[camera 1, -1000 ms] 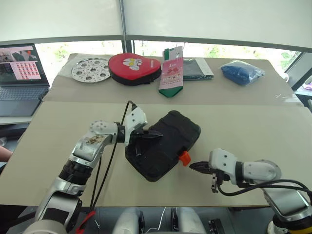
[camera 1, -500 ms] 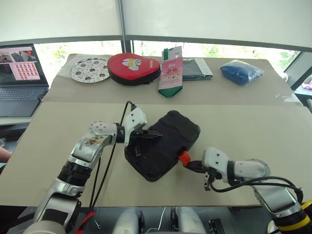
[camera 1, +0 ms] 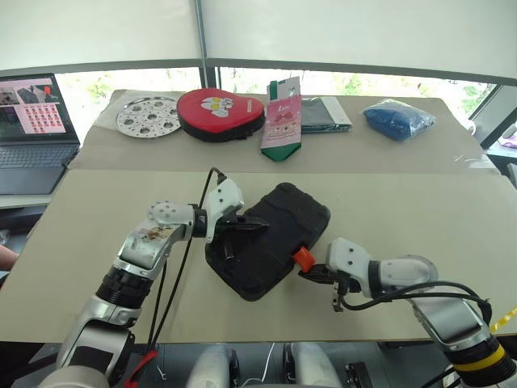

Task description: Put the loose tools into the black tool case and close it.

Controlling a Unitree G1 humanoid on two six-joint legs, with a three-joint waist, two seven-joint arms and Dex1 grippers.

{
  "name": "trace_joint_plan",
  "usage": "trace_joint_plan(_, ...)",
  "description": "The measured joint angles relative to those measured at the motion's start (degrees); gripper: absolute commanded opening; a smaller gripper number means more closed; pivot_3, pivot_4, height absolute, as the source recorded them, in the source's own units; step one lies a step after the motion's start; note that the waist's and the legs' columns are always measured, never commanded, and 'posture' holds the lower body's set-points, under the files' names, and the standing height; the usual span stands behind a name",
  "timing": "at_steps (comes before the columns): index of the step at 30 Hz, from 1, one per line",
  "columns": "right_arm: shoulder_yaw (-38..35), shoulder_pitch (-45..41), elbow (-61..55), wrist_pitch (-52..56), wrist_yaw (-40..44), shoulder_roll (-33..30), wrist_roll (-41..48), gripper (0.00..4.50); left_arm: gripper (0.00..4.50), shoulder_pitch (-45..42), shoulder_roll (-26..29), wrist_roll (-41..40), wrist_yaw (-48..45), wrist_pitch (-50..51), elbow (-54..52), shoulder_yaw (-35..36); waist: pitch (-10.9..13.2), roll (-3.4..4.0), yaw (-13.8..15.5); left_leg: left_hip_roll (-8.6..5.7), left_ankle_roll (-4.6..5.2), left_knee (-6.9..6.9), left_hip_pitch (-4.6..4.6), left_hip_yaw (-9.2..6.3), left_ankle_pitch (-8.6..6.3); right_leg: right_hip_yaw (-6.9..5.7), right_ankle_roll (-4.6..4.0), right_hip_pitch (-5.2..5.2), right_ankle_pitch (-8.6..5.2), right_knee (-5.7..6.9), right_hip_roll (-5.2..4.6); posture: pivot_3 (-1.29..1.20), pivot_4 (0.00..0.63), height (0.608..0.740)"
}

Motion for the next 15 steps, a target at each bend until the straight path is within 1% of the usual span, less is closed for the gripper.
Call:
trace_joint_plan(7, -1.23, 2.77, -0.46, 0.14, -0.53, -0.97, 0.55, 0.00, 0.02, 0.07, -0.07, 0.35, 0.02, -0.34, -0.36, -0.39, 0.00, 0.00, 0.04, 0.00, 0.00, 0.00, -0.01, 0.00, 0.00, 0.00, 0.00, 0.01, 0.00, -0.02, 0.00, 0.00, 0.150, 0.740)
trace_joint_plan(10, -4.83, 7.22, -3.10, 0.31, 0.03, -3.25, 2.59, 0.00, 0.02, 0.29, -0.03, 0.42, -0.01, -0.22, -0.72, -0.47, -0.01, 0.01, 0.18, -0.01, 0.03, 0.00, -0.02, -0.01, -0.02, -0.01, 0.02, 0.03, -0.01, -0.05, -0.02, 0.00, 0.150, 0.740)
trace_joint_plan(13, -10.26, 11.43, -5.31, -0.14, 1.05, -4.54, 5.59, 0.00, 0.02, 0.44, 0.27, 0.46, -0.09, -0.17, -0.76, -0.37, -0.01, 0.01, 0.16, -0.01, 0.05, 0.00, 0.03, -0.01, -0.03, -0.01, 0.02, 0.08, -0.01, -0.06, -0.03, 0.00, 0.150, 0.740)
trace_joint_plan(15, -12.54, 12.03, -6.66, 0.01, 1.20, -4.50, 7.73, 0.00, 0.02, 0.49, 0.43, 0.50, -0.12, -0.12, -0.74, -0.35, -0.02, 0.03, 0.01, 0.00, 0.06, 0.00, 0.08, 0.00, -0.04, 0.02, 0.02, 0.09, -0.01, -0.03, -0.02, 0.00, 0.150, 0.740)
